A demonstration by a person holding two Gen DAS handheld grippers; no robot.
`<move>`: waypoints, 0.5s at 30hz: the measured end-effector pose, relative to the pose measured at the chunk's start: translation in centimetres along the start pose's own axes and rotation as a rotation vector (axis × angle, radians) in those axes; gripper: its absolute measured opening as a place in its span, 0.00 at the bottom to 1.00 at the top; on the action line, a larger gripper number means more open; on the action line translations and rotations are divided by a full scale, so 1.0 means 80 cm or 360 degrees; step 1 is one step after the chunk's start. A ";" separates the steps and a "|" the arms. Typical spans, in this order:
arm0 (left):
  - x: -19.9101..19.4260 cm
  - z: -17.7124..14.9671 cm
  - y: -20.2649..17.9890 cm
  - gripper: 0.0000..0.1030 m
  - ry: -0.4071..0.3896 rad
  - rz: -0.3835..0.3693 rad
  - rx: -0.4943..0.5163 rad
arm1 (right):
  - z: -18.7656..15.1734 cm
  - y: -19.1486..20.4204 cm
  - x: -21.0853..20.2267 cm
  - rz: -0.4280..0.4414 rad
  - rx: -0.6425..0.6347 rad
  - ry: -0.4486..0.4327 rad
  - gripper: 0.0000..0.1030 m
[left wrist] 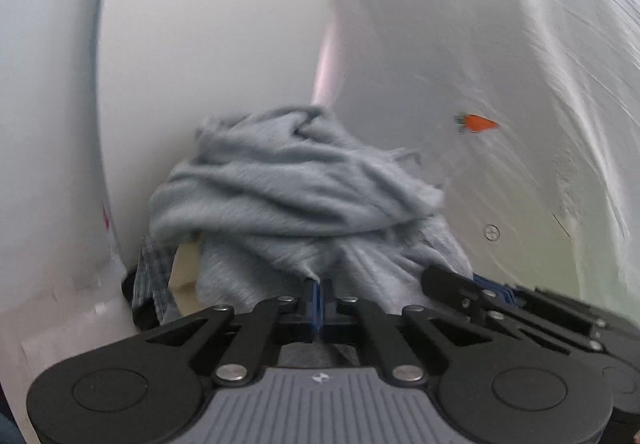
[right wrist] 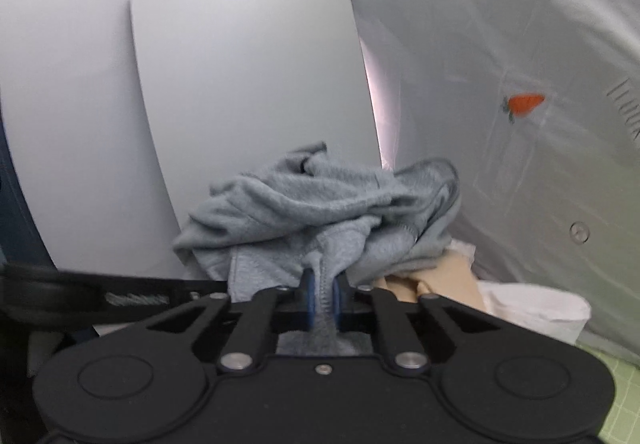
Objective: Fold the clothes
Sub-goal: 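Pull the grey hoodie off the pile onto the mat with both grippers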
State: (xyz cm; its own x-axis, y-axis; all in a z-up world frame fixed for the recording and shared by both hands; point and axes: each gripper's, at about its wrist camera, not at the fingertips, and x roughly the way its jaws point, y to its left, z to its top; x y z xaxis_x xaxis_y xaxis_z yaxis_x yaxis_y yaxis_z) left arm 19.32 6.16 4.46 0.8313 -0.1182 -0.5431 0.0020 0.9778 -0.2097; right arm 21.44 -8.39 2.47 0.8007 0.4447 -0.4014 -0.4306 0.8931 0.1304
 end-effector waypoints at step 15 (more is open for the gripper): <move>-0.091 -0.070 -0.076 0.00 0.0135 -0.0448 -0.0019 | -0.071 -0.060 -0.173 -0.0109 0.0325 -0.0068 0.08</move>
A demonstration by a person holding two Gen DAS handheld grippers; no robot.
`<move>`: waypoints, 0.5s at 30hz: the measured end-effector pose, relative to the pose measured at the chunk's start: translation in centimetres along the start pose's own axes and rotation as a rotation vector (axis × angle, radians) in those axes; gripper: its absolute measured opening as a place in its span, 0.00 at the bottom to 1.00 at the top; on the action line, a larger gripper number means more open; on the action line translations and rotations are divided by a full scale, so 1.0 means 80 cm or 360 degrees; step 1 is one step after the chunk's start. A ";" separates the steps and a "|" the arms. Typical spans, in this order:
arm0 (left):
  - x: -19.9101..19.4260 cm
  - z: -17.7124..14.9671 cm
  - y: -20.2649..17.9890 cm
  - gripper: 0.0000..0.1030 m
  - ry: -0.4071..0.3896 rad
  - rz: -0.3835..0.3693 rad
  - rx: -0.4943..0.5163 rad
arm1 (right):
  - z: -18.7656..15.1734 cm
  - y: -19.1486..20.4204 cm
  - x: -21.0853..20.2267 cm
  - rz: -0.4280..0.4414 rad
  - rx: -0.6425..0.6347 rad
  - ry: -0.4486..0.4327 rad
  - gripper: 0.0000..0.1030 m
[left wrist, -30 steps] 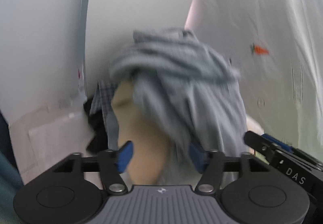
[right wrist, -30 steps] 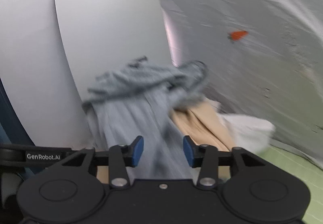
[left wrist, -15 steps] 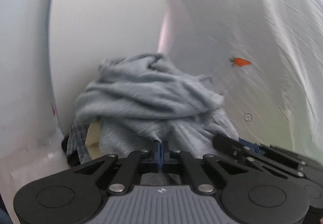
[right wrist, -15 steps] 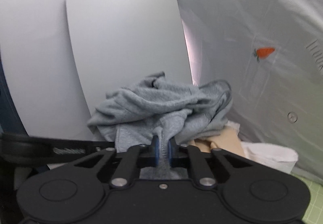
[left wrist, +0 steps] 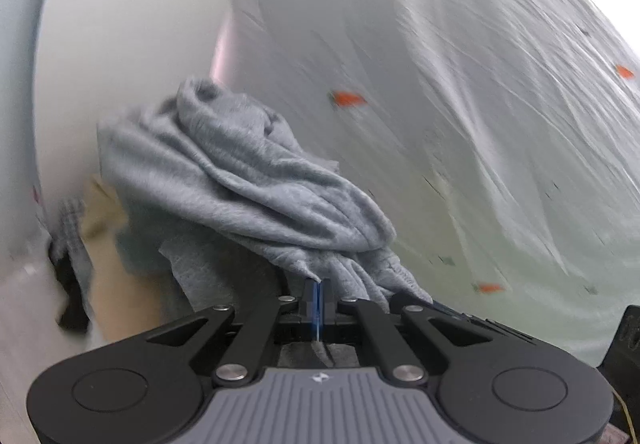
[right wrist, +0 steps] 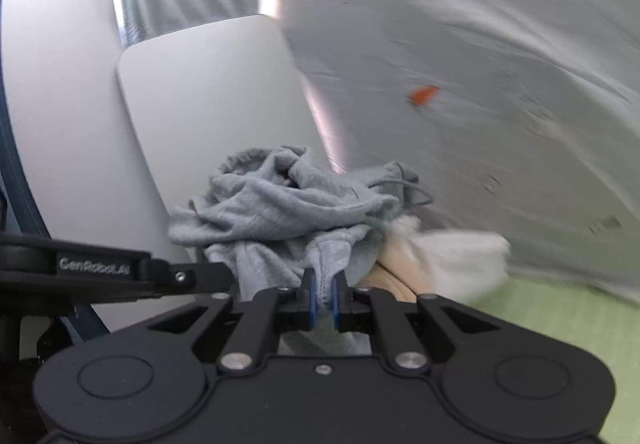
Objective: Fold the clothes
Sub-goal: 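Pull the grey hoodie off the pile onto the mat with both grippers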
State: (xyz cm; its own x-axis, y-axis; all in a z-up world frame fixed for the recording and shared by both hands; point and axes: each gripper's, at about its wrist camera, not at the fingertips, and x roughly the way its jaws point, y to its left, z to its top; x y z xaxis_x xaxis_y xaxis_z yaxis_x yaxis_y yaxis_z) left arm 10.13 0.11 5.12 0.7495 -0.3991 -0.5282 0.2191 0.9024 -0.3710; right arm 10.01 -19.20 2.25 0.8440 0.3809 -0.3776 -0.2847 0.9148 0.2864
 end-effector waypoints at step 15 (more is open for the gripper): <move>0.018 -0.156 -0.152 0.00 0.0434 -0.0217 0.0356 | -0.100 -0.094 -0.161 -0.0422 0.0203 0.0196 0.07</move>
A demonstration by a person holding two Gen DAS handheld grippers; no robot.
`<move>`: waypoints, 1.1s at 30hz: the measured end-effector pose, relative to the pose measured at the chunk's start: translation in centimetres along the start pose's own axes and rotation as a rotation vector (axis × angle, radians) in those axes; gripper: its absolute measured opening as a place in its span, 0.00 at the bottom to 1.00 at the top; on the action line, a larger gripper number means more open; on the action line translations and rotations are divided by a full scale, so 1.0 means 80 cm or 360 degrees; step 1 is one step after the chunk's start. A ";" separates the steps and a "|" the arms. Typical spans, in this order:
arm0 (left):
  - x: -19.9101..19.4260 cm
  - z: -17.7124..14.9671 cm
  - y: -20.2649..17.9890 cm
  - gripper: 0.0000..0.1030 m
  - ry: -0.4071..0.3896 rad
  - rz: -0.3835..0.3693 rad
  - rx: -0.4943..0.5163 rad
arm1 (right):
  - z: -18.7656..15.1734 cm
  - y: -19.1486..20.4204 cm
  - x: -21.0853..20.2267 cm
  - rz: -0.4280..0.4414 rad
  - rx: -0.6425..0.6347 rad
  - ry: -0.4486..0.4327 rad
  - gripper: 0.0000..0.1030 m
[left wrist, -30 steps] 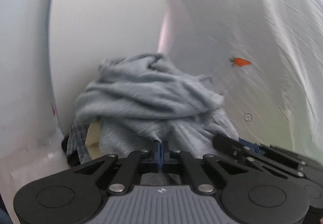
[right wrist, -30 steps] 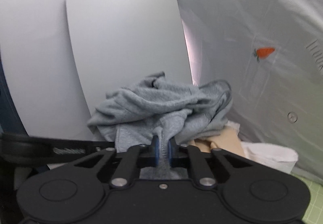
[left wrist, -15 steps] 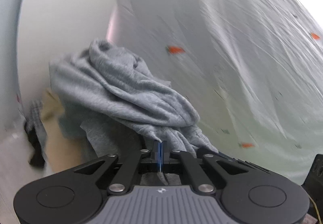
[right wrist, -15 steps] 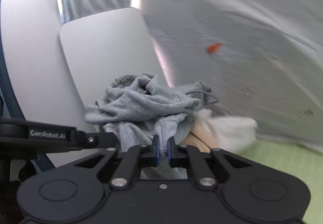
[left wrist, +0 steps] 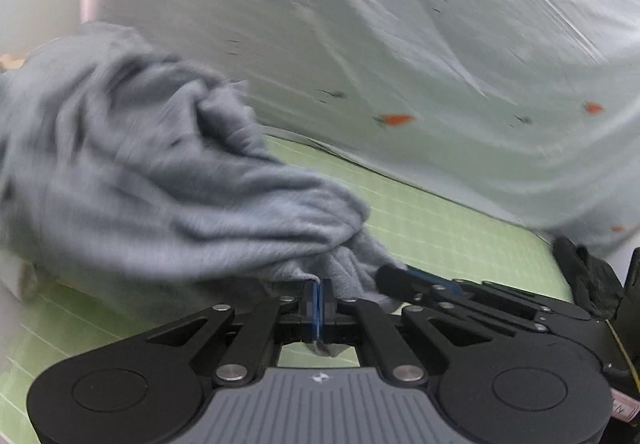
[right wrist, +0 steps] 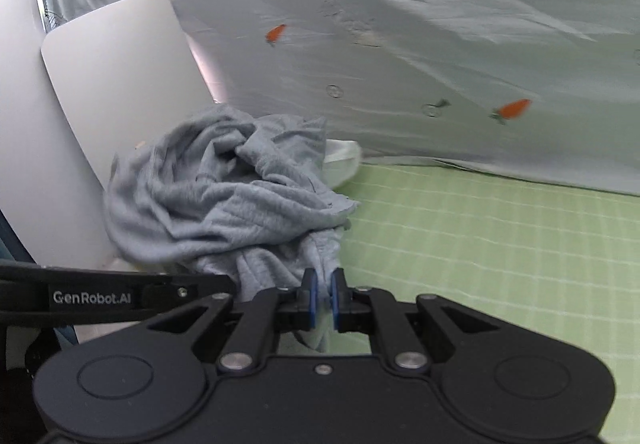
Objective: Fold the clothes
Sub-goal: 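Pull the grey hoodie off the pile onto the mat with both grippers, then release the hoodie and spread it on the mat with both grippers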
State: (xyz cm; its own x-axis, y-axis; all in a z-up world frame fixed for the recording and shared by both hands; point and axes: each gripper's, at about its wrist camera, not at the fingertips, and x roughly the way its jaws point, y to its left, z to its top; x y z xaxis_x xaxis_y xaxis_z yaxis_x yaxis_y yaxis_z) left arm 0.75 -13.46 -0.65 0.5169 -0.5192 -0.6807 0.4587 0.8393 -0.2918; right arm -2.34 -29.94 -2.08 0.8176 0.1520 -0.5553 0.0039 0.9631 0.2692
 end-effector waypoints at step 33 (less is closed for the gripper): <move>0.069 -0.118 0.004 0.61 0.0622 0.0371 -0.0179 | -0.094 -0.127 -0.102 -0.0654 0.0085 0.0303 0.82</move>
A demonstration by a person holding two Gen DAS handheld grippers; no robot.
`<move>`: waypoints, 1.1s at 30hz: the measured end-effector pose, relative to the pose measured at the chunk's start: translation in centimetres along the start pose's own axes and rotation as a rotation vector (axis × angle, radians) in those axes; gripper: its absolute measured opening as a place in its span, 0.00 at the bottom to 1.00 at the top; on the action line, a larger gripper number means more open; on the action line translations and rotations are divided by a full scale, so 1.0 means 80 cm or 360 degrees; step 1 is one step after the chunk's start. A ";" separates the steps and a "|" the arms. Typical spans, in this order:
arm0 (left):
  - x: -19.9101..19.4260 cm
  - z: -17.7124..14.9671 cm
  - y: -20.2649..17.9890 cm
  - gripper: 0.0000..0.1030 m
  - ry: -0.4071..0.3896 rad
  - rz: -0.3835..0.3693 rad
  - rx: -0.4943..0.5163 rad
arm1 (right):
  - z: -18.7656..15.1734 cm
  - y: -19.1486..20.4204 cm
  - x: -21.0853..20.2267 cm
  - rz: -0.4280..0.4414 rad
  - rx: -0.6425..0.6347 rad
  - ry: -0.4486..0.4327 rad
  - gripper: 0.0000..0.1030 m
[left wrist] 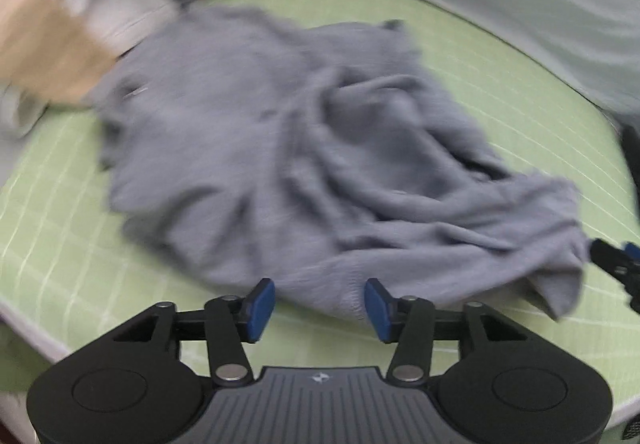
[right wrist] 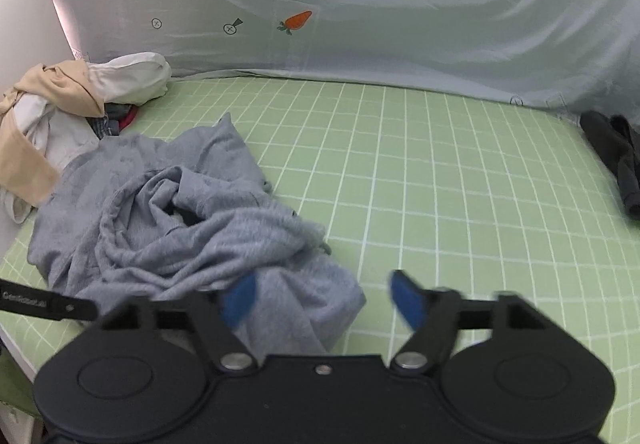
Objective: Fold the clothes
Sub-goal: 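Release the hoodie and spread it on the mat with both grippers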
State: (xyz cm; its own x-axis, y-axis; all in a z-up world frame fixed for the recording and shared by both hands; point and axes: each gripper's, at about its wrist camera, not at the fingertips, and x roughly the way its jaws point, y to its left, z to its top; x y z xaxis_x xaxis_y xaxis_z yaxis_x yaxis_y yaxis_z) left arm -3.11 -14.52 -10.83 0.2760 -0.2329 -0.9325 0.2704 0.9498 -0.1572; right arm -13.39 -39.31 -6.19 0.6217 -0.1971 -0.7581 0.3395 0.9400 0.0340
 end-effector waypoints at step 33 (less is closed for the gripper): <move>0.148 0.224 -0.049 0.64 -0.0075 0.0262 0.0112 | 0.127 0.016 0.265 0.0385 -0.0050 0.0196 0.39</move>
State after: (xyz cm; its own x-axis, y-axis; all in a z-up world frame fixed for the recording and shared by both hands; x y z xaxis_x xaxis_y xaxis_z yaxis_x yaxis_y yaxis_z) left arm 15.59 -24.77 -15.44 0.3641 -0.0867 -0.9273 0.2817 0.9593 0.0209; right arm 7.44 -45.11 -15.60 0.5909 0.0681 -0.8039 0.1683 0.9641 0.2054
